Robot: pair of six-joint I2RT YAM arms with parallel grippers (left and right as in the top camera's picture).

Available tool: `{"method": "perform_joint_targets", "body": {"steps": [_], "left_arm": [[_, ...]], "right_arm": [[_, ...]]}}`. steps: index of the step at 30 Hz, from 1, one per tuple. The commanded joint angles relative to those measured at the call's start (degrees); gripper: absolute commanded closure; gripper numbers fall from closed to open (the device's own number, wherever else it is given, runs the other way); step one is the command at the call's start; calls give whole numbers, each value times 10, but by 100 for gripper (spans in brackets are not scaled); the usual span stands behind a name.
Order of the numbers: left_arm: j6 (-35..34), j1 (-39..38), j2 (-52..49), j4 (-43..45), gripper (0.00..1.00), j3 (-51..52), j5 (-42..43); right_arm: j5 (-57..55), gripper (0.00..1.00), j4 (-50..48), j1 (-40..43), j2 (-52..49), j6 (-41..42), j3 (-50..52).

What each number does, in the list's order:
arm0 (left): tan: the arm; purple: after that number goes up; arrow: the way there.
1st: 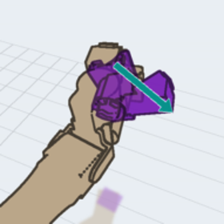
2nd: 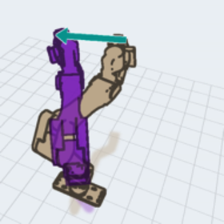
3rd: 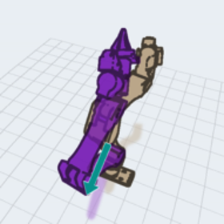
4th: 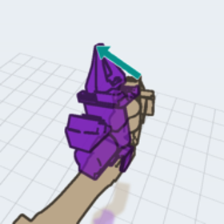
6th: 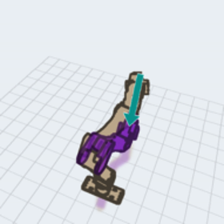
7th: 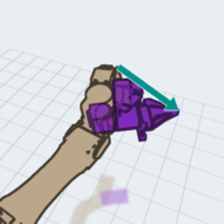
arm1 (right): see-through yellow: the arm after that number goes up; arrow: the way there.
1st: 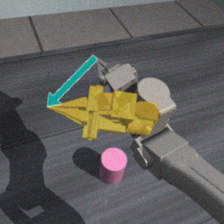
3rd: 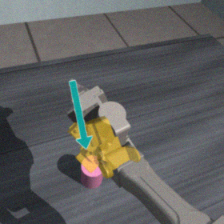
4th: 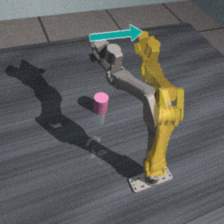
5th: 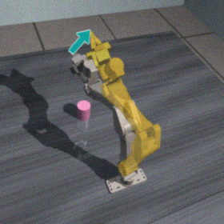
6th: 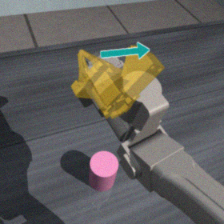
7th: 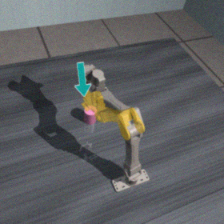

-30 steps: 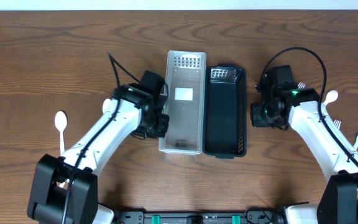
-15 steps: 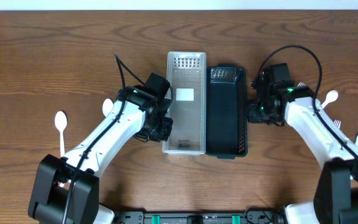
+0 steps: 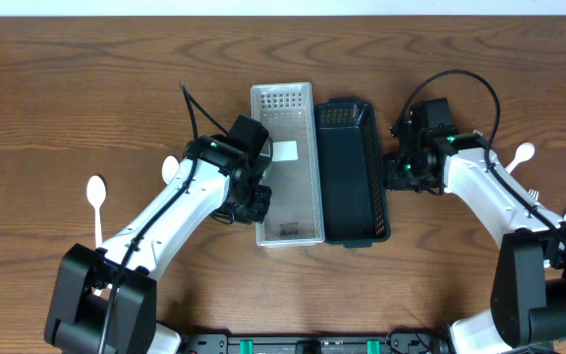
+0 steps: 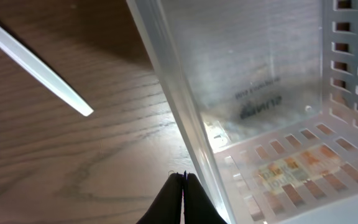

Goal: Pack container

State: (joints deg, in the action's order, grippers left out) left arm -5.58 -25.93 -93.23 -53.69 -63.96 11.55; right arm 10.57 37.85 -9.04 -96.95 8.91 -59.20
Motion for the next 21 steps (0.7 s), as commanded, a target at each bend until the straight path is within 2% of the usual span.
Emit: {"method": "perform_joint_targets", "body": {"steps": [1, 6, 7, 8, 9, 11, 12, 13, 14, 17, 21], "left_arm": [[4, -1, 1, 0, 94, -6, -58], [4, -1, 32, 2, 94, -28, -125], [4, -1, 44, 2, 92, -36, -140], [4, -1, 56, 2, 87, -43, -153], [4, -1, 70, 2, 75, -50, -163], [4, -1, 100, 4, 42, -61, -170], [4, -1, 114, 7, 25, -63, -170], [3, -1, 131, 11, 7, -63, -170], [3, -1, 145, 13, 2, -63, -170], [-20, -1, 186, 11, 2, -63, -170], [-58, 2, 231, 8, 2, -63, -170]], "right_arm": [[-23, 63, 5, -4, -1, 21, -1], [-110, 53, 48, 11, 15, 27, -29], [-133, 52, 65, 16, 23, 27, -44], [-155, 50, 83, 21, 32, 27, -62], [-171, 47, 100, 25, 39, 27, -79], [-194, 27, 135, 35, 53, 40, -122], [-198, 21, 148, 41, 56, 48, -141], [-198, 22, 161, 49, 57, 57, -162], [-198, 23, 171, 57, 57, 70, -178], [-193, 24, 169, 90, 51, 120, -203], [-179, 21, 148, 134, 26, 134, -204]]}}
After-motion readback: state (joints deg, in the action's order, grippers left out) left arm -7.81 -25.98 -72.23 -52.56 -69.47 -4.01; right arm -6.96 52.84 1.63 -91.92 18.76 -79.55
